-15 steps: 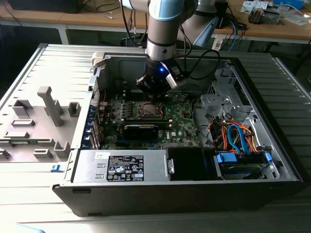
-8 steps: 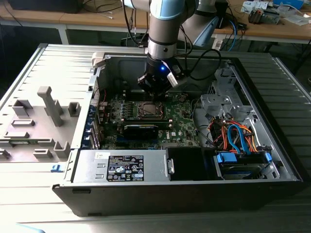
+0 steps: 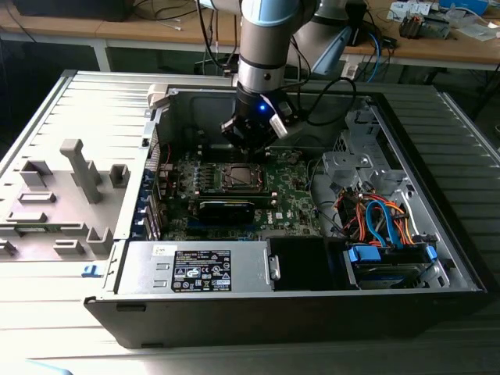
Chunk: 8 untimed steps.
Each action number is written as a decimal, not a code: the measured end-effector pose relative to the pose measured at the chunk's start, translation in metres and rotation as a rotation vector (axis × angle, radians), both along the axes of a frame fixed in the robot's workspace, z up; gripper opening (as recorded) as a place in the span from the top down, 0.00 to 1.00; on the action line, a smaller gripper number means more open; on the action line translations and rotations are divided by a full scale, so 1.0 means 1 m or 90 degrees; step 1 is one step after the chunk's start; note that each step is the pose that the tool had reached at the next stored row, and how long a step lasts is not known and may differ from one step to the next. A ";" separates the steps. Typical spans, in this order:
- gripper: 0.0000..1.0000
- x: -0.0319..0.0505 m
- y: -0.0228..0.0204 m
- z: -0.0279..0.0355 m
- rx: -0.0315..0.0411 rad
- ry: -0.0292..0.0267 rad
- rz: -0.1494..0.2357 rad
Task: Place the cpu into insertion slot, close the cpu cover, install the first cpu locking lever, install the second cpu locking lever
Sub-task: 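Install the first cpu locking lever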
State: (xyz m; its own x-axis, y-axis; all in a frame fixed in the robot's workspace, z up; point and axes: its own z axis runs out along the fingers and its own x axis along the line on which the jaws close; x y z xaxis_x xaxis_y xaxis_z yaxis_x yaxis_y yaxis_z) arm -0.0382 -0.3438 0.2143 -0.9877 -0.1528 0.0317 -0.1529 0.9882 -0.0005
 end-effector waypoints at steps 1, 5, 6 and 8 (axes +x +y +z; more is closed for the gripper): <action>0.89 0.0000 -0.0048 0.0000 -0.0001 0.0000 0.000; 0.89 0.0001 -0.0190 -0.0005 0.0000 0.0002 -0.001; 0.89 0.0002 -0.0228 -0.0005 0.0000 0.0003 -0.001; 0.89 0.0002 -0.0278 -0.0005 -0.0011 0.0003 -0.002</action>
